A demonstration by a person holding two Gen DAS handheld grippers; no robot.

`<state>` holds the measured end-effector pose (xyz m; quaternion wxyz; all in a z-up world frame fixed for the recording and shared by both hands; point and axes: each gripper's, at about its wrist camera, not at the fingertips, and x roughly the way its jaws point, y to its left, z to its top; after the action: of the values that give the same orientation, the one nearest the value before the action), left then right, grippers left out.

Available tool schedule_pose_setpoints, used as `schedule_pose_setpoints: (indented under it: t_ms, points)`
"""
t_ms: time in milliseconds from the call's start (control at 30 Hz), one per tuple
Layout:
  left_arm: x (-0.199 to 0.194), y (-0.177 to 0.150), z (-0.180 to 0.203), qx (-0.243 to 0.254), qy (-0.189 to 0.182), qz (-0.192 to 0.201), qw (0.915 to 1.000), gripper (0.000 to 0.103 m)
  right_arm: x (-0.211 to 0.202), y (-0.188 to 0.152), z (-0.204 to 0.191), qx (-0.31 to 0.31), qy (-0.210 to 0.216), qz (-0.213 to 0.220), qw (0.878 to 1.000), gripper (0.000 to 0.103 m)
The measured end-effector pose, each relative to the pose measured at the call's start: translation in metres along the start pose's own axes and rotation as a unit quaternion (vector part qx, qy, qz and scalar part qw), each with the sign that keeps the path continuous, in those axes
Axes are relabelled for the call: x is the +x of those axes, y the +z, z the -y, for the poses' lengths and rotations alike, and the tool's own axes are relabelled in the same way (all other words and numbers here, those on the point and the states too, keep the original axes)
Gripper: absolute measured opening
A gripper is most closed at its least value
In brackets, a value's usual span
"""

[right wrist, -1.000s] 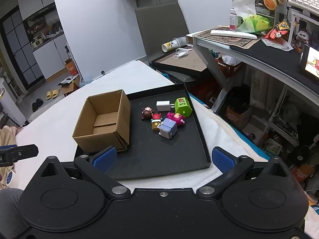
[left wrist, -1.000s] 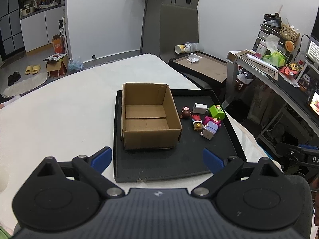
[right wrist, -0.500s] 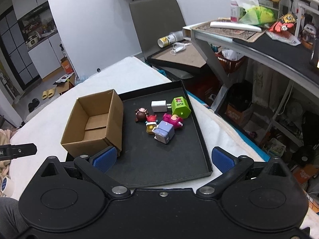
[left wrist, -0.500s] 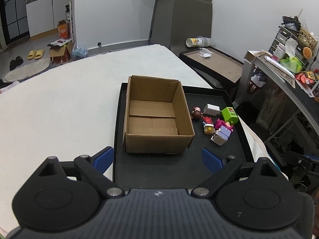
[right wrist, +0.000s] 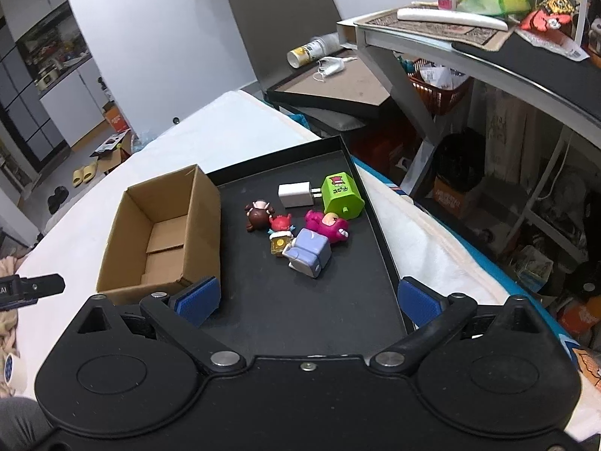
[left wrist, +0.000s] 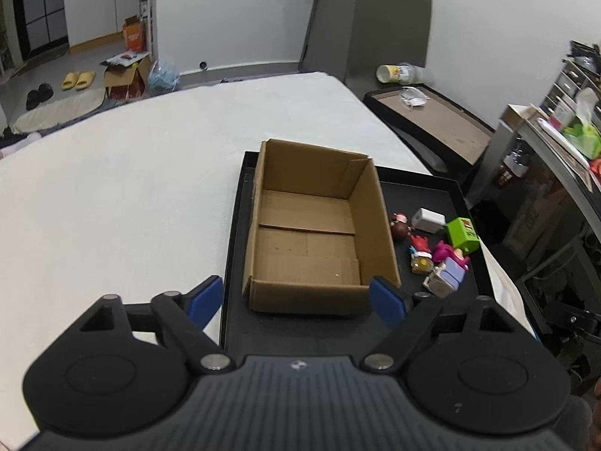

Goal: Organize rigid objects
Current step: 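Move the right tool toward the lavender cube figure while the left tool approaches the box wall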

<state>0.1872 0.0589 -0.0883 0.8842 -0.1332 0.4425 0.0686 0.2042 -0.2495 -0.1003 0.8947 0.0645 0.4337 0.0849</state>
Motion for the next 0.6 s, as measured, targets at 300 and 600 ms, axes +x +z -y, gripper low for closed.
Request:
schedule_pose_setpoints:
  t_ms: [300,600]
  points:
    - [0.04,0.013,-0.018,-0.034,0.011,-0.04,0.9986,0.065,0.032,0.016,0.002,0.031,-0.016,-0.018,0.999,0.102]
    - [0.08,0.02,-0.03,-0.06,0.01,-0.084,0.9946,0.061,0.071,0.03,0.001,0.053,-0.026,-0.045,0.997,0.102]
